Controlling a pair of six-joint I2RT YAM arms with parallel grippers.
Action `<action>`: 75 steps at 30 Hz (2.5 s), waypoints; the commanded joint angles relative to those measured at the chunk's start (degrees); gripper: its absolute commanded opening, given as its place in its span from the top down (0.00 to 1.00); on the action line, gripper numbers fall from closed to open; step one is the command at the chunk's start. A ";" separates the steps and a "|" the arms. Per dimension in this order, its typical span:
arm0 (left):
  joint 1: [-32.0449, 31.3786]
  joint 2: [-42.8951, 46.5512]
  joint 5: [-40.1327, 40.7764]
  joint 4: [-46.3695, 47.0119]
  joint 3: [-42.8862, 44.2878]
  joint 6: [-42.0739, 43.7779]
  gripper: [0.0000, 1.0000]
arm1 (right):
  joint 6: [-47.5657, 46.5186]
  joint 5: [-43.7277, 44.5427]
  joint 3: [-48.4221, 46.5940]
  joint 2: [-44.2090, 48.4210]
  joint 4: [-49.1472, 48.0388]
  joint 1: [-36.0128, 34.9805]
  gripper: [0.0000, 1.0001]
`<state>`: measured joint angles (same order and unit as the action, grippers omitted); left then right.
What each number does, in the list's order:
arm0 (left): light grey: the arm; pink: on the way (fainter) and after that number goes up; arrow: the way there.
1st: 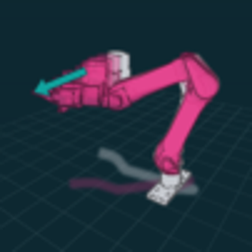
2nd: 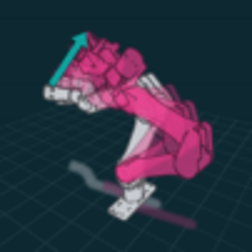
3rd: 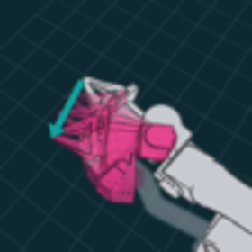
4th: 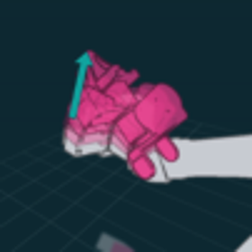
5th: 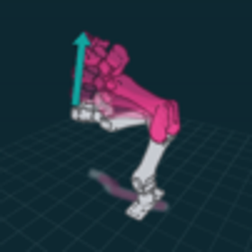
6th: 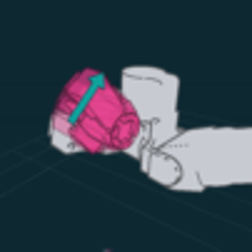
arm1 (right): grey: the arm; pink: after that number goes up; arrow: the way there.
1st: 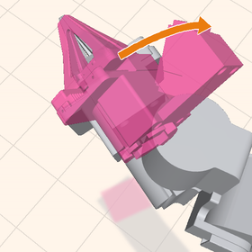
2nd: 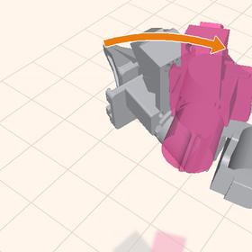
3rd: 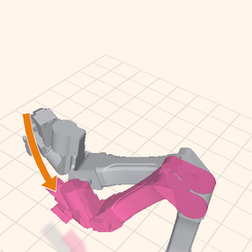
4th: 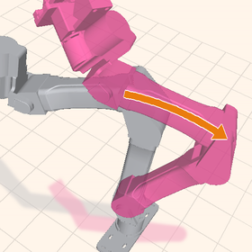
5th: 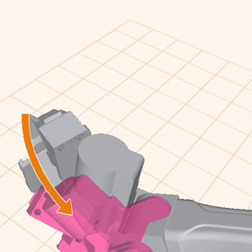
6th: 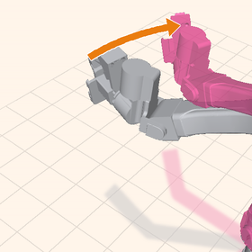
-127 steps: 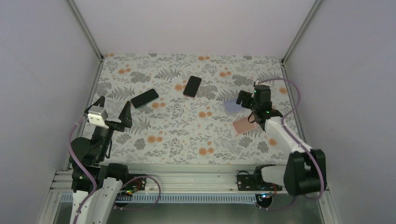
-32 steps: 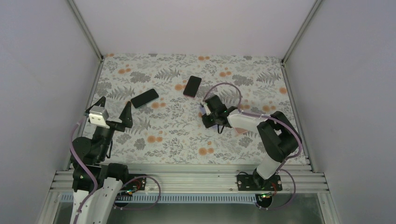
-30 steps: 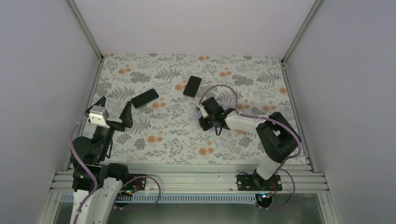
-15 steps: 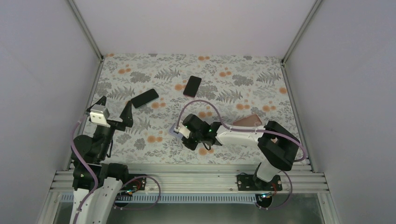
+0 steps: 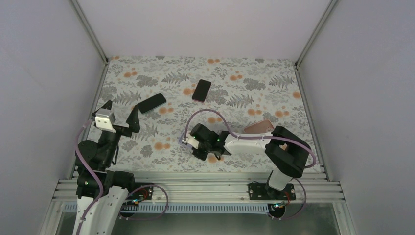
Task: Put the phone into the phone case
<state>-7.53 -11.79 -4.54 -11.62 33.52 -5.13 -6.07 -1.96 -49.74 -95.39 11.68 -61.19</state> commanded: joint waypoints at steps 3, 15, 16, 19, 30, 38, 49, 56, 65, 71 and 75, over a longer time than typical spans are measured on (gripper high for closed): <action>-0.14 0.48 0.54 1.16 -0.20 0.73 0.00 | -0.59 5.69 0.08 -1.08 1.48 -1.40 0.86; -0.12 0.99 1.02 1.16 -0.29 0.64 0.00 | 4.14 14.80 0.45 2.96 7.94 -3.22 0.52; -0.12 0.87 1.17 1.12 -0.27 0.58 0.00 | 4.45 15.70 0.80 3.43 8.06 -3.25 0.50; -0.12 0.57 1.35 1.05 -0.26 0.56 0.00 | 5.17 18.88 1.96 5.28 8.13 -3.15 0.45; -0.12 -1.19 2.07 0.81 -0.11 0.46 0.00 | 4.97 14.17 2.70 8.99 6.77 -3.94 0.25; -0.12 -1.22 2.50 0.73 -0.12 0.39 0.00 | 6.49 16.17 2.89 3.86 6.66 -7.33 0.15; -0.12 -1.51 3.21 0.52 -0.12 0.29 0.00 | 8.50 27.41 3.59 2.01 7.01 -7.19 0.05; -0.16 -2.90 4.22 0.20 0.02 0.20 0.00 | 10.50 34.24 3.95 2.11 7.18 -6.11 0.02; -0.14 -12.57 9.87 -2.61 2.75 -1.23 0.00 | 10.84 35.46 7.64 6.98 1.99 -3.95 0.01; -0.03 -29.80 13.05 -8.80 10.18 -3.52 0.00 | 8.58 28.95 11.35 15.51 -5.69 -4.11 0.01; 0.06 -42.88 12.77 -11.71 17.19 -5.52 0.00 | 7.39 29.50 14.22 21.58 -10.15 -3.70 0.01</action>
<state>-7.53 -46.09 7.18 -19.42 45.08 -8.14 2.50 27.90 -37.85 -78.85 9.10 -65.17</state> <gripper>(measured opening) 0.998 0.994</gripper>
